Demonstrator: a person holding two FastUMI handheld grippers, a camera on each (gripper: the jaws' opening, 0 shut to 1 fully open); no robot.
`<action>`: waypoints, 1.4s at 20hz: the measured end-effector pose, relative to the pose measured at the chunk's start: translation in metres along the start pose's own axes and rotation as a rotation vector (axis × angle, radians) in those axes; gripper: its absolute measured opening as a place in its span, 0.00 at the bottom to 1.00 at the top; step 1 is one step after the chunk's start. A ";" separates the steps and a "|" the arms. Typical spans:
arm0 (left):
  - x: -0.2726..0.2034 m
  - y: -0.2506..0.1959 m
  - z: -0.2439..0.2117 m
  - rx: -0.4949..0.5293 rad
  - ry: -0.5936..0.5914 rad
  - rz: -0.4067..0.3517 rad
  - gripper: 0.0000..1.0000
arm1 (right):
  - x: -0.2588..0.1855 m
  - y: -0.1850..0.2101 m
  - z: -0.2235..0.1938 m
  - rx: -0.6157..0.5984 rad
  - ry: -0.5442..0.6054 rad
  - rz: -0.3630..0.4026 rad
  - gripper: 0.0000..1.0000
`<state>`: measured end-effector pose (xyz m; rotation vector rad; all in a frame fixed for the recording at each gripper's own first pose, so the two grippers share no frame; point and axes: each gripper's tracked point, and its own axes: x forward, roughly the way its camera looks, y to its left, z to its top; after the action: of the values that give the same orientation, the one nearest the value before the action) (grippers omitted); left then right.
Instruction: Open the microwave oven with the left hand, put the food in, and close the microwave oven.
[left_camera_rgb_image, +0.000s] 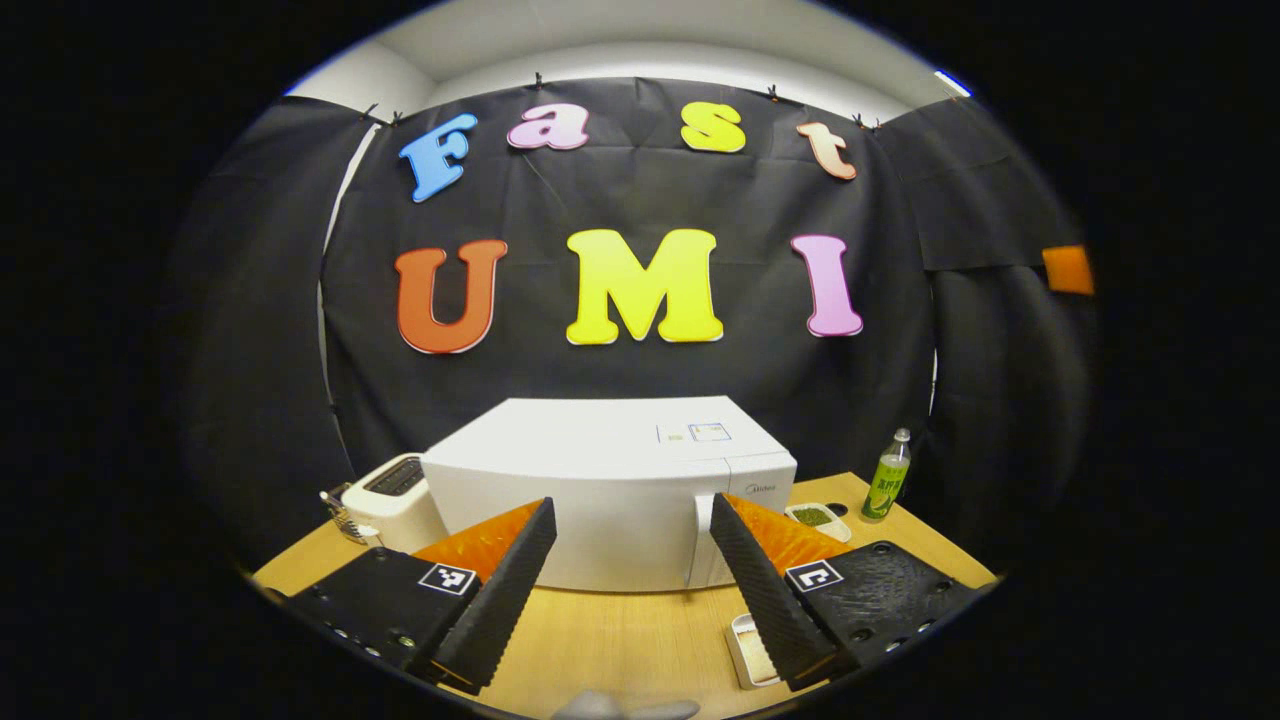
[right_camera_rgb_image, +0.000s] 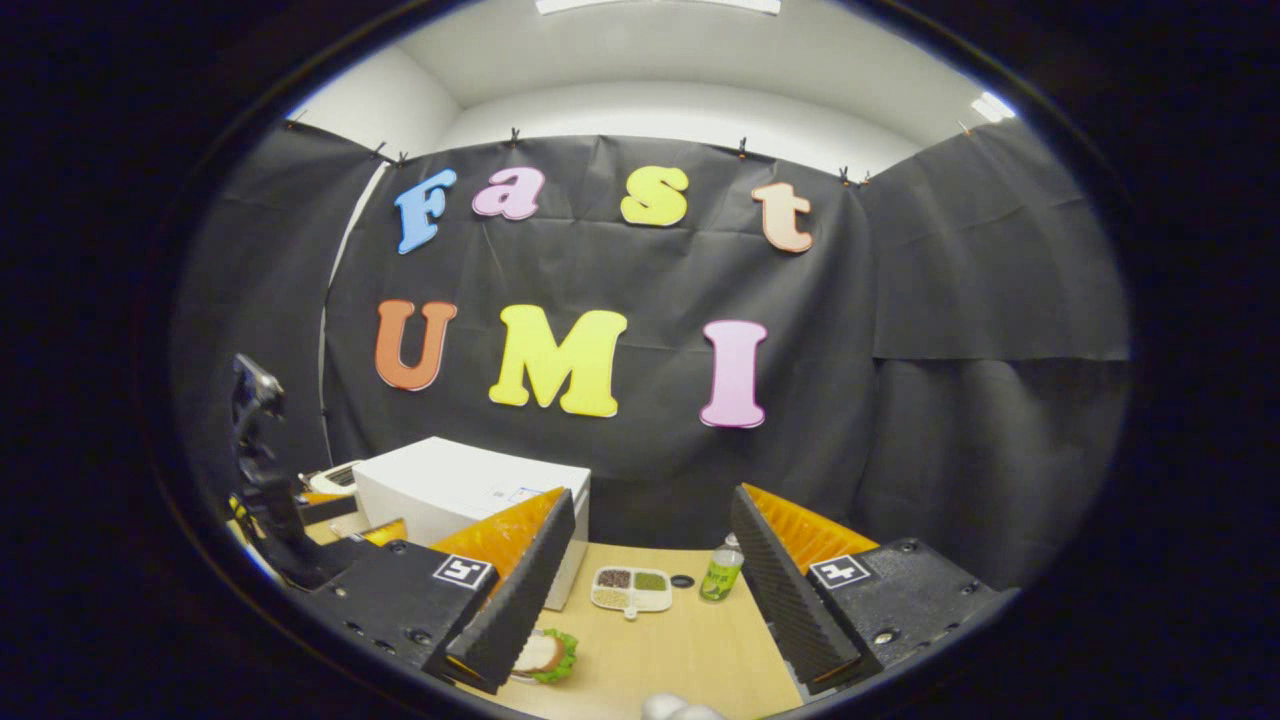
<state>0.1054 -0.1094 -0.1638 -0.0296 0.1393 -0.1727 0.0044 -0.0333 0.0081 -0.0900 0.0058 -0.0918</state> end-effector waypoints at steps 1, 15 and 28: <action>0.015 -0.008 -0.014 -0.005 0.010 -0.017 0.96 | -0.002 -0.002 -0.002 -0.010 0.011 -0.011 1.00; 0.112 -0.056 -0.078 0.006 0.071 -0.082 0.36 | -0.021 -0.016 -0.034 -0.091 0.144 -0.123 1.00; 0.051 -0.044 -0.089 -0.040 0.107 -0.157 0.05 | -0.012 0.000 -0.047 -0.048 0.156 -0.030 1.00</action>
<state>0.1354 -0.1636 -0.2575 -0.0714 0.2473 -0.3281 -0.0077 -0.0364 -0.0390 -0.1312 0.1625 -0.1283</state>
